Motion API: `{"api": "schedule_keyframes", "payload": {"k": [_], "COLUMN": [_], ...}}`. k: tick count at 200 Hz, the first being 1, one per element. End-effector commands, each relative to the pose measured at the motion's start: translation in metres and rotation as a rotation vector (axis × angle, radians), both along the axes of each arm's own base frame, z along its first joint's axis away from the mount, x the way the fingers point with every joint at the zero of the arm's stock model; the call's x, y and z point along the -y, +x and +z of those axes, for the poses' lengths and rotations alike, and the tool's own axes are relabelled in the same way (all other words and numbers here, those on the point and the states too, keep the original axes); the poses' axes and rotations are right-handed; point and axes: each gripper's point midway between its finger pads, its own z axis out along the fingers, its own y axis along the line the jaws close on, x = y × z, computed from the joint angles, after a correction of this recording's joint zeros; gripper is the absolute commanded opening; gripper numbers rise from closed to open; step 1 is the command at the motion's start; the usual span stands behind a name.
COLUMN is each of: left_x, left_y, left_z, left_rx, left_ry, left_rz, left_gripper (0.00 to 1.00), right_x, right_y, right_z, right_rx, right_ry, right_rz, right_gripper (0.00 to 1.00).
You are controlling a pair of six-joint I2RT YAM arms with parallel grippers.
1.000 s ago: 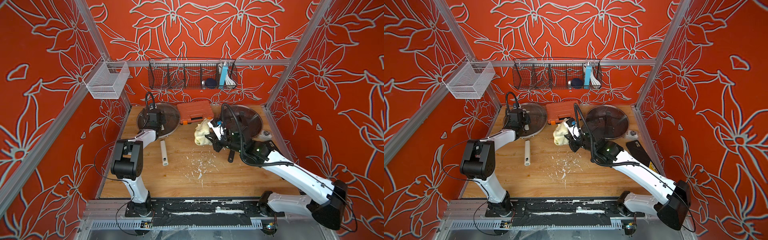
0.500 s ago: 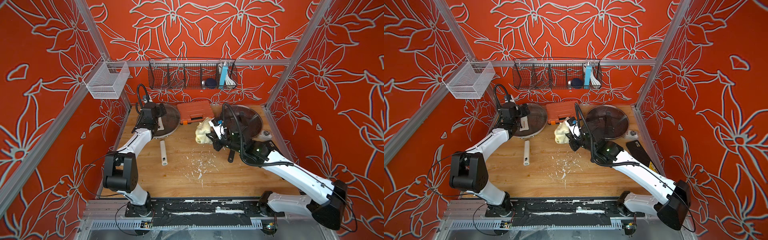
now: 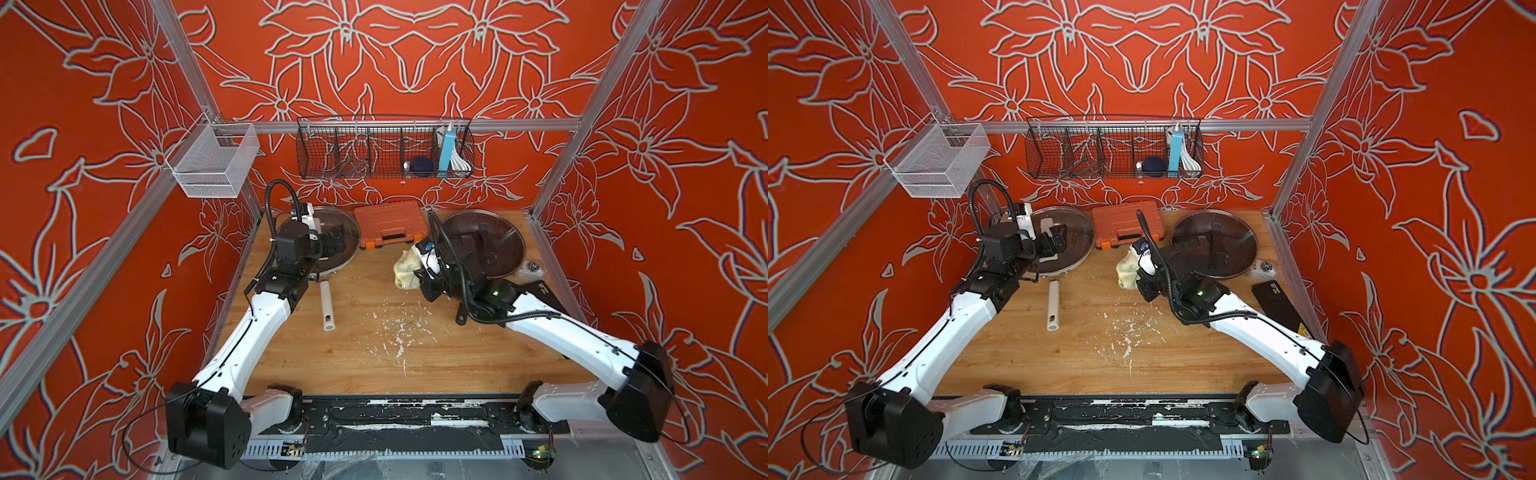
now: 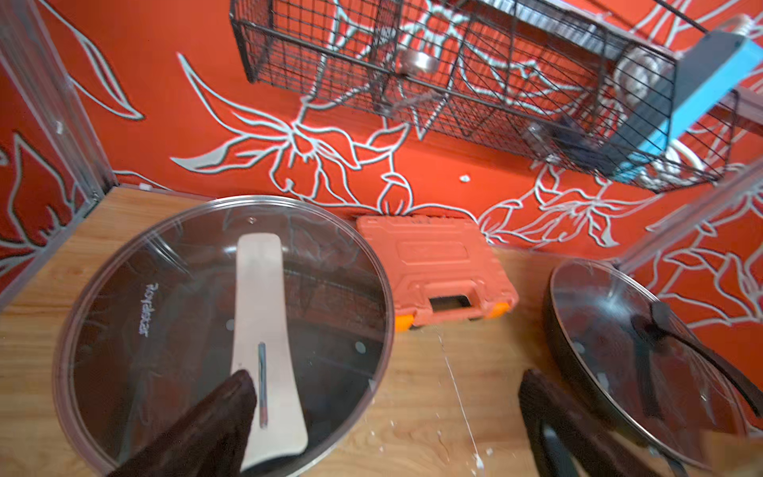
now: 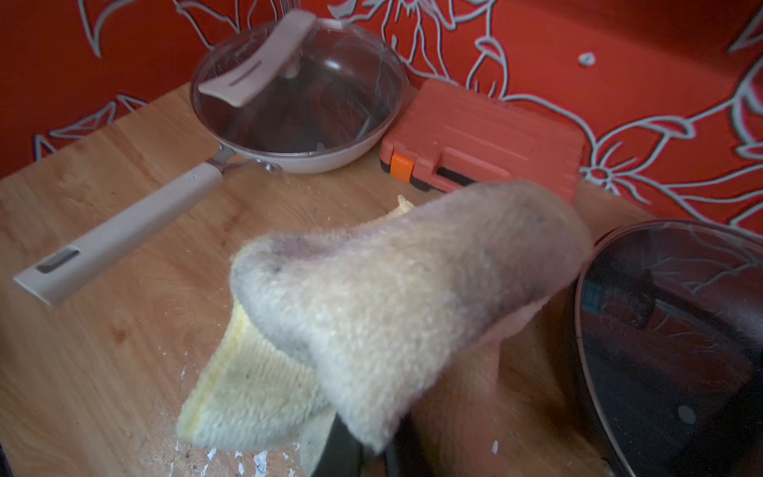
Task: Wipe the pot lid with a cloth
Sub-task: Place the cleaning item at the center of the board.
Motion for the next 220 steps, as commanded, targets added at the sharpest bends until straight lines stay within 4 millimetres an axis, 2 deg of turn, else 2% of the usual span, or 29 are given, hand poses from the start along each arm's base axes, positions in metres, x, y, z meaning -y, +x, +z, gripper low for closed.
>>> {"api": "schedule_keyframes", "payload": {"k": [1,14,18,22,34,62,72,84,99,123,142,163,189,220], "left_x": [0.016,0.022,0.022,0.022,0.024,0.028,0.029,0.033,0.036,0.037,0.039,0.047,0.064,0.089], "left_y": [-0.033,-0.045,-0.053,-0.057,-0.066,-0.079,-0.081,-0.084,-0.086,-0.088,-0.091,-0.095,-0.102,-0.107], "left_z": [-0.016,-0.024,-0.018,-0.019,-0.025,-0.028,-0.030,-0.031,-0.030,-0.030,-0.030,-0.034,-0.044,-0.062], "left_rx": [-0.074,-0.091,-0.071,-0.077,-0.089,-0.099,-0.100,-0.101,-0.100,-0.100,-0.100,-0.114,-0.138,-0.163], "left_ry": [-0.037,-0.036,-0.036,-0.033,-0.022,0.028,0.046,0.058,0.056,0.060,0.053,0.031,0.030,0.032], "left_rz": [-0.086,-0.116,-0.123,-0.127,-0.138,-0.167,-0.178,-0.197,-0.214,-0.223,-0.237,-0.268,-0.309,-0.361], "left_gripper": [0.99,0.99,0.99,0.99,0.99,0.99,0.99,0.99,0.99,0.99,0.99,0.99,0.99,0.99], "right_x": [0.002,-0.003,-0.005,-0.007,-0.012,-0.022,-0.024,-0.027,-0.026,-0.025,-0.022,-0.015,-0.004,0.024], "right_y": [0.007,0.013,0.015,0.017,0.023,0.033,0.036,0.038,0.041,0.044,0.043,0.040,0.039,0.049], "right_z": [-0.033,-0.050,-0.055,-0.066,-0.082,-0.116,-0.125,-0.133,-0.139,-0.127,-0.110,-0.092,-0.064,-0.029], "right_rx": [-0.064,-0.104,-0.118,-0.142,-0.177,-0.230,-0.242,-0.253,-0.260,-0.232,-0.199,-0.173,-0.130,-0.078], "right_ry": [-0.058,-0.076,-0.083,-0.096,-0.106,-0.124,-0.131,-0.136,-0.157,-0.171,-0.154,-0.105,-0.042,0.000], "right_rz": [-0.044,-0.066,-0.074,-0.081,-0.100,-0.140,-0.147,-0.152,-0.164,-0.148,-0.131,-0.131,-0.149,-0.232], "right_gripper": [0.00,0.00,0.00,0.00,0.00,0.00,0.03,0.13,0.38,0.74,0.87,0.93,0.94,0.93]}}
